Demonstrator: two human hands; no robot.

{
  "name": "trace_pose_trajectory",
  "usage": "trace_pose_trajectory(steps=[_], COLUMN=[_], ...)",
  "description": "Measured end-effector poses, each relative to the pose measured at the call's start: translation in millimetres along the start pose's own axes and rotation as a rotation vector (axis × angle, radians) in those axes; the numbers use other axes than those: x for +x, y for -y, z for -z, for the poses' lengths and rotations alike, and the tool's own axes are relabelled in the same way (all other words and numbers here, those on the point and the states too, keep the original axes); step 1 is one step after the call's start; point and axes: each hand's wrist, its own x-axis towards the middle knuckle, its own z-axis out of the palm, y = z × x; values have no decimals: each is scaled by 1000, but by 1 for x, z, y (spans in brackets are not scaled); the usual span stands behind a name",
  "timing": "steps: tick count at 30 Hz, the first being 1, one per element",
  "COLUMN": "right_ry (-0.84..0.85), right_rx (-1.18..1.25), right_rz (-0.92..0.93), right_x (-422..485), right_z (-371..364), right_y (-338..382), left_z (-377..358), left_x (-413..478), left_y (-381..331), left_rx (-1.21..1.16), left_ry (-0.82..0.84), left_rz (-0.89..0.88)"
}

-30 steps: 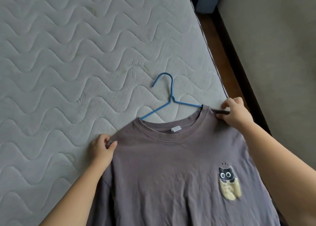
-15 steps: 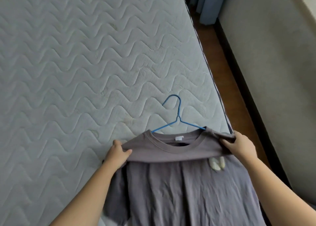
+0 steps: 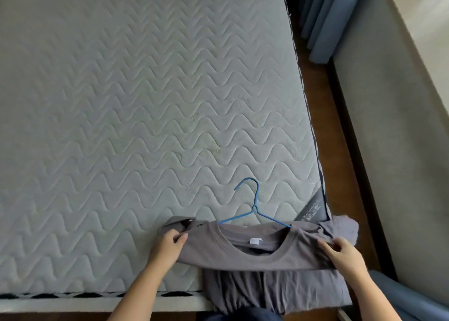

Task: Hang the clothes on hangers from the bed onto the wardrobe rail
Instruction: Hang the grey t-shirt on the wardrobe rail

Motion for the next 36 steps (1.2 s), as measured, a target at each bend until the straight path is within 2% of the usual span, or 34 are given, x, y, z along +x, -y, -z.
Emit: trace_pose_trajectory(steps=[4, 11, 17, 24, 29, 33, 36], right_ry=[-13, 27, 54, 80, 224, 370, 375], right_rx=[-106, -245, -390, -454, -538, -683, -758], right_rz=[185, 225, 447, 803, 1021, 1201, 1376], right_x=[-18, -63, -90, -205, -315, -407, -481], right_z=[2, -14, -40, -152, -260, -345, -396], right_y=[11, 15, 89, 181, 203, 235, 284], left_z=[24, 27, 31, 52, 52, 64, 107], left_x=[-30, -98, -150, -238, -319, -379, -419], left_y=[14, 80, 162, 314, 452, 540, 587], left_rx=[4, -70, -317, -635, -765, -712, -547], left_ry=[-124, -113, -200, -511, -660, -823, -991], left_rz=[-21, 92, 152, 264, 393, 537, 586])
